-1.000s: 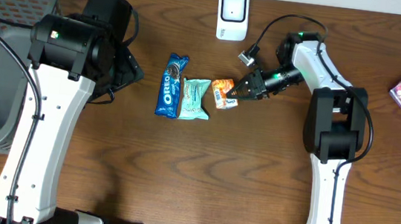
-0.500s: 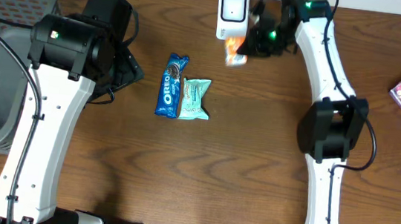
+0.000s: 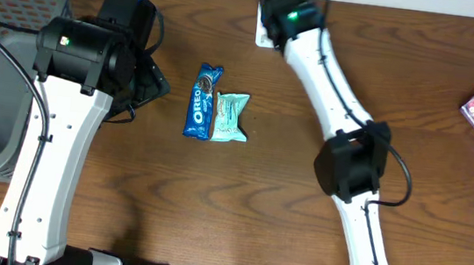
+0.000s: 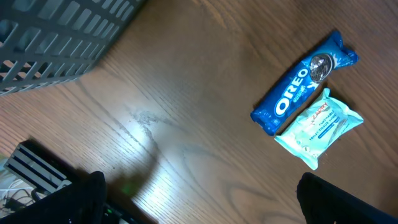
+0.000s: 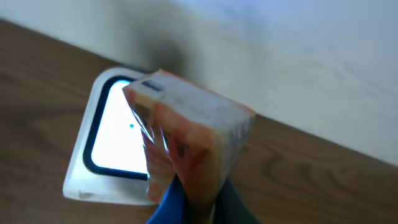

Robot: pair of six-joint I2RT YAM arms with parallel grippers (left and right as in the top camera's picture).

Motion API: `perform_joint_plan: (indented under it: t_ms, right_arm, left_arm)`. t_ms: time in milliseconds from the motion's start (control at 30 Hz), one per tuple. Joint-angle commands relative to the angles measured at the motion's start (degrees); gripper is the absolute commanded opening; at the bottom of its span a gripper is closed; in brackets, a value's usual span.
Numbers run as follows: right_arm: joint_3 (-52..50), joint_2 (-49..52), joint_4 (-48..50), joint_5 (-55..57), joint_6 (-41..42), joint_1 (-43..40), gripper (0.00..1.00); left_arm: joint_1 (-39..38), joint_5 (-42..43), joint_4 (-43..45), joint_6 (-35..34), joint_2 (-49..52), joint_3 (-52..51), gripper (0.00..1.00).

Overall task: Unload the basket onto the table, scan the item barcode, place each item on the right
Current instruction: 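Lift the orange pack and hold it before the scanner, then carry the orange pack to the right side and release it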

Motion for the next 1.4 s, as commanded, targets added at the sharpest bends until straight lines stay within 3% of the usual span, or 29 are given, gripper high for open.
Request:
perform_joint_plan:
  t_ms: [0, 267, 400, 533, 800, 1067, 1200, 1267, 1300, 1367]
  right_arm:
    - [-4.8, -0.1, 4.1, 6.6, -3.8, 0.5, 0.01]
    - [-4.7, -0.4, 6.3, 13.3, -1.9, 0.0, 0.01]
    - [-3.4, -2.7, 3.0, 14.6, -1.9, -3.2, 0.01]
    - [-3.4, -4.3, -3.9, 14.6, -1.6, -8.7, 0.01]
    - [-3.5, -4.5, -23.7, 7.8, 9.1, -26.1, 0.01]
    - [-5.3, -4.4, -25.9, -1.9, 10.2, -38.2, 0.02]
    - [-5.8, -4.4, -24.0, -5.2, 11.0, -41.5, 0.31]
    - [-5.8, -4.4, -23.6, -5.9, 12.4, -42.4, 0.51]
    - [-5.8, -4.4, -23.5, -6.3, 12.9, -42.8, 0.66]
    - [-5.8, -4.4, -23.4, -7.6, 13.2, -43.3, 0.79]
  left_arm:
    - [0.2, -1.2, -0.2, -0.3, 0.0, -0.1, 0.98]
    - [0.2, -1.2, -0.2, -0.3, 0.0, -0.1, 0.98]
    - [0.2, -1.2, -0.2, -0.3, 0.0, -0.1, 0.98]
    - [0.2, -1.2, -0.2, -0.3, 0.0, -0.1, 0.98]
    - [0.2, -1.2, -0.2, -0.3, 0.0, -0.1, 0.98]
    - [0.2, -1.2, -0.2, -0.3, 0.0, -0.1, 0.98]
    - [0.2, -1.2, -0.2, -0.3, 0.0, -0.1, 0.98]
    - [0.2, -1.2, -0.2, -0.3, 0.0, -0.1, 0.98]
    - [0.2, -1.2, -0.2, -0.3, 0.0, -0.1, 0.98]
    - [0.2, -1.2, -0.2, -0.3, 0.0, -0.1, 0.98]
